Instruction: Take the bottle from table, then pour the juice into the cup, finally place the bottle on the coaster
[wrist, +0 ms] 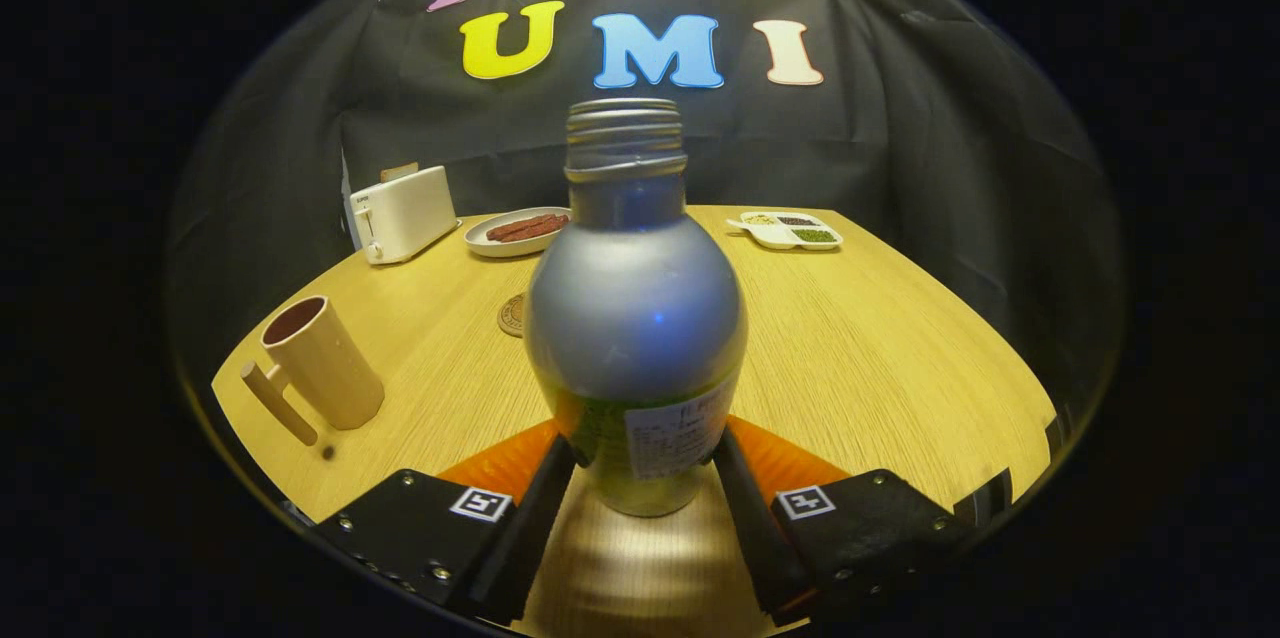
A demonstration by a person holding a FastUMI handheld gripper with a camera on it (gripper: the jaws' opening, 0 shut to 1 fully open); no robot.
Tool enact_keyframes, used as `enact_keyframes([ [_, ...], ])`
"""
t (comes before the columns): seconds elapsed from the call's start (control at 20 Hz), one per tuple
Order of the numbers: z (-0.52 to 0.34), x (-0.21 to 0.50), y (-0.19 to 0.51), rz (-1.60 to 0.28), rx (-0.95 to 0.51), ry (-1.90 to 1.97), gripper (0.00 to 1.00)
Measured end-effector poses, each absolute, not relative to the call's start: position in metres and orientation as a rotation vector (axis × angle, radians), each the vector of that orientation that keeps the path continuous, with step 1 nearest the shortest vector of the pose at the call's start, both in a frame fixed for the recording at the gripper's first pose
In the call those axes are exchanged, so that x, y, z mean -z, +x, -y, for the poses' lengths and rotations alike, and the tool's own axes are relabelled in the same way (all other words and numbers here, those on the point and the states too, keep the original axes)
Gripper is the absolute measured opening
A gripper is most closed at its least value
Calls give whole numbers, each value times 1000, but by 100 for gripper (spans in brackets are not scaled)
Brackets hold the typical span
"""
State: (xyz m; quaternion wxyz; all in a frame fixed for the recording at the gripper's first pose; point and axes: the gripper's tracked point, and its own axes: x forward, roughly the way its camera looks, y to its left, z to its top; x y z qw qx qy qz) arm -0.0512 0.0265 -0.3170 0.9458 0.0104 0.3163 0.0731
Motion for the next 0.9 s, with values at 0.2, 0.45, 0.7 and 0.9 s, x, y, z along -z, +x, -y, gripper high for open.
enact_keyframes([
  [0.2,-26,316,-50,-664,-147,26,79],
  [0.45,-26,314,-50,-702,-142,-11,76],
  [0.7,-35,301,-47,-693,-170,-117,76],
  [0.9,-45,289,-41,-683,-195,-213,76],
])
